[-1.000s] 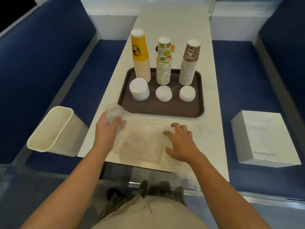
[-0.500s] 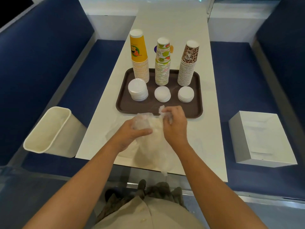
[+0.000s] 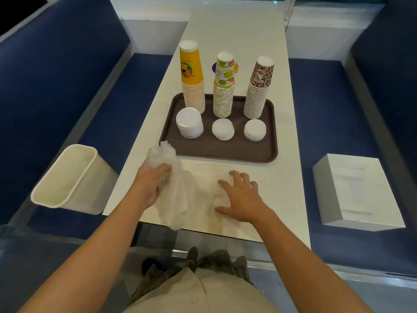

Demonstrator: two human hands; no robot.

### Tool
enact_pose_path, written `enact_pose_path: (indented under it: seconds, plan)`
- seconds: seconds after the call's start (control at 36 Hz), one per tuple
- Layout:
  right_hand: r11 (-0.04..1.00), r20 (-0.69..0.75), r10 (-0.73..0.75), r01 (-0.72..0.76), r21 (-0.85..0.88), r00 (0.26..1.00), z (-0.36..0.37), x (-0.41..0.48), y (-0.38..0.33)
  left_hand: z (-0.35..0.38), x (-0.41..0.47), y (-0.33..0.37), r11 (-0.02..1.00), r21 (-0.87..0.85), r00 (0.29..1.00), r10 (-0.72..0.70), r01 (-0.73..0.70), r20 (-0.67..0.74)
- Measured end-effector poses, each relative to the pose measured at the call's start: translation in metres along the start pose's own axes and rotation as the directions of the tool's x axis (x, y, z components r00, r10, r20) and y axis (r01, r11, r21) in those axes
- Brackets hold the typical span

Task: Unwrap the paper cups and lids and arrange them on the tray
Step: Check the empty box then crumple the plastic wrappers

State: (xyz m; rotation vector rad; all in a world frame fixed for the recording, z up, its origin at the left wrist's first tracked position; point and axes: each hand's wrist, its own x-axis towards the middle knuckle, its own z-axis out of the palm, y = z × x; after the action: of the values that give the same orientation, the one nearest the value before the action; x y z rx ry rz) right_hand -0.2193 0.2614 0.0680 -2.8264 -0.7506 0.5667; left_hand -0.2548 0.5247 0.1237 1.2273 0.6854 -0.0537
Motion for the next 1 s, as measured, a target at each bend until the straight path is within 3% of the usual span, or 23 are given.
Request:
enact_pose_path:
  seconds: [0.17,0.25,0.33,0.47,0.56,0.78,0.89,1.0]
  plan:
    - [0.950,-0.354,0.104,0.013,0.313,0.929,0.029,0.003,0.012,0.000,-0.005,-0.003,0.955,0.289,0.982,0.017,-0.071,0.187]
    - [0.904,-0.410,0.185,0.009,0.428,0.893,0.020,0.003,0.009,0.006,-0.005,-0.004,0.907,0.409,0.982,0.029,-0.104,0.184]
    - [0.861,-0.459,0.212,0.057,0.506,0.863,0.005,0.006,0.001,0.010,-0.004,-0.006,0.774,0.615,0.976,0.018,-0.150,0.216]
    - [0.829,-0.504,0.118,0.195,0.524,0.855,-0.011,0.011,-0.015,0.026,0.000,-0.004,0.566,0.771,0.942,0.029,-0.291,0.335]
    - [0.834,-0.541,0.058,0.257,0.488,0.839,-0.017,0.014,-0.021,0.036,0.001,-0.004,0.494,0.822,0.953,0.052,-0.285,0.299]
    - [0.711,-0.429,0.051,0.269,0.650,0.902,-0.029,0.006,-0.025,0.057,-0.004,-0.009,0.548,0.787,0.959,0.159,-0.282,0.234]
    - [0.588,-0.346,0.070,0.242,0.772,0.936,-0.036,-0.004,-0.021,0.058,-0.004,-0.001,0.715,0.665,0.975,0.127,-0.216,0.180]
    - [0.533,-0.252,-0.057,0.242,0.811,0.966,-0.040,-0.013,-0.026,0.066,-0.008,0.008,0.893,0.415,0.975,0.099,-0.174,0.198]
